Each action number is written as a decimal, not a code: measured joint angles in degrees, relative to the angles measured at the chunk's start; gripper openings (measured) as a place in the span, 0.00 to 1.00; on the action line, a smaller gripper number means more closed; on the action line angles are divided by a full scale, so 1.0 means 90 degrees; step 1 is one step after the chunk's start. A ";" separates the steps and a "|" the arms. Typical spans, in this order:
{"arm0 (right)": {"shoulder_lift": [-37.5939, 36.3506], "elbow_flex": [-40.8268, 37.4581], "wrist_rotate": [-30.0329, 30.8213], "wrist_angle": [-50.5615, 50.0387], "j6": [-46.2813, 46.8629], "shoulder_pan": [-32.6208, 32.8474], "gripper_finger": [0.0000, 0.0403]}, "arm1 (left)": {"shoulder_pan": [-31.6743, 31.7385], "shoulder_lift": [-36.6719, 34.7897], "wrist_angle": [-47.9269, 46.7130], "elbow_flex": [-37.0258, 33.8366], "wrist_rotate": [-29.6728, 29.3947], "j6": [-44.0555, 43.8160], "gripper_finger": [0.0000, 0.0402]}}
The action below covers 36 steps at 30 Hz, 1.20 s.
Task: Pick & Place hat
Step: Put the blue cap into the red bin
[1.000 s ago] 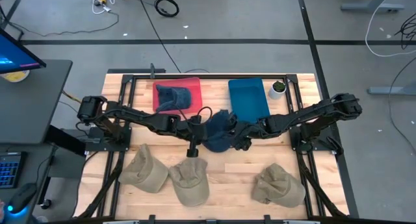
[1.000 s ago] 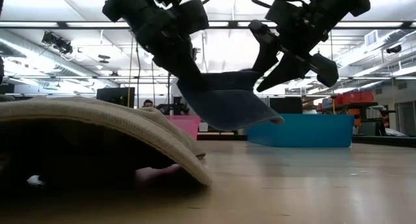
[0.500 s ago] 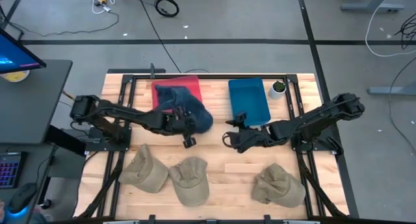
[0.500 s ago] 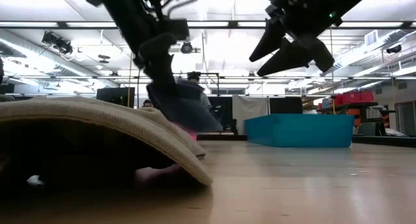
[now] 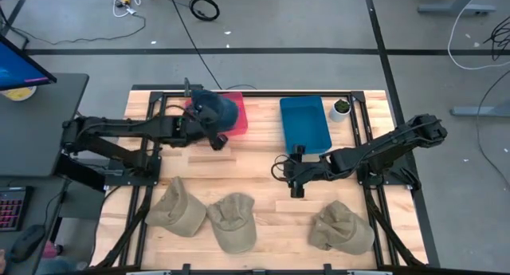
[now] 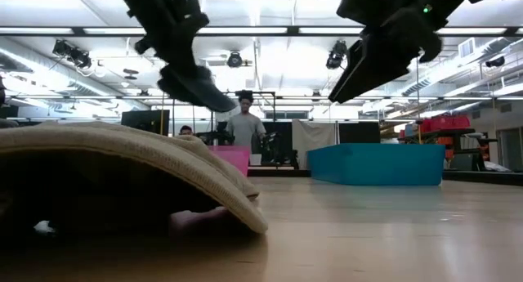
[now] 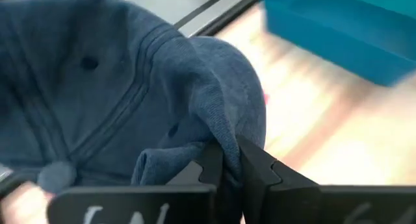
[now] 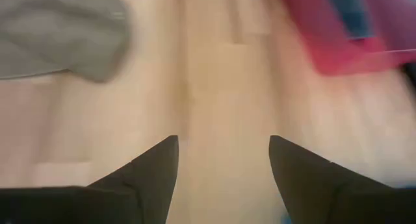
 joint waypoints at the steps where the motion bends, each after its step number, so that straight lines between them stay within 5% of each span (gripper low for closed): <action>1: 0.0000 0.0000 -0.0155 0.0000 0.0061 0.0002 0.60 | 0.0114 0.0007 0.0030 -0.0070 0.0001 -0.0131 0.08; 12: 0.0003 0.0000 -0.0389 -0.0012 -0.0113 -0.0008 0.60 | 0.0880 0.0462 0.2189 -0.1307 0.0012 -0.1927 0.08; 23: 0.0006 -0.0002 -0.0389 -0.0068 -0.0069 -0.0008 0.60 | 0.1271 0.1692 0.2384 -0.1426 -0.0015 -0.2227 0.09; 36: 0.0007 -0.0002 -0.0390 -0.0173 -0.0073 -0.0008 0.60 | 0.1400 0.1947 0.2413 -0.1286 0.0599 -0.1686 0.39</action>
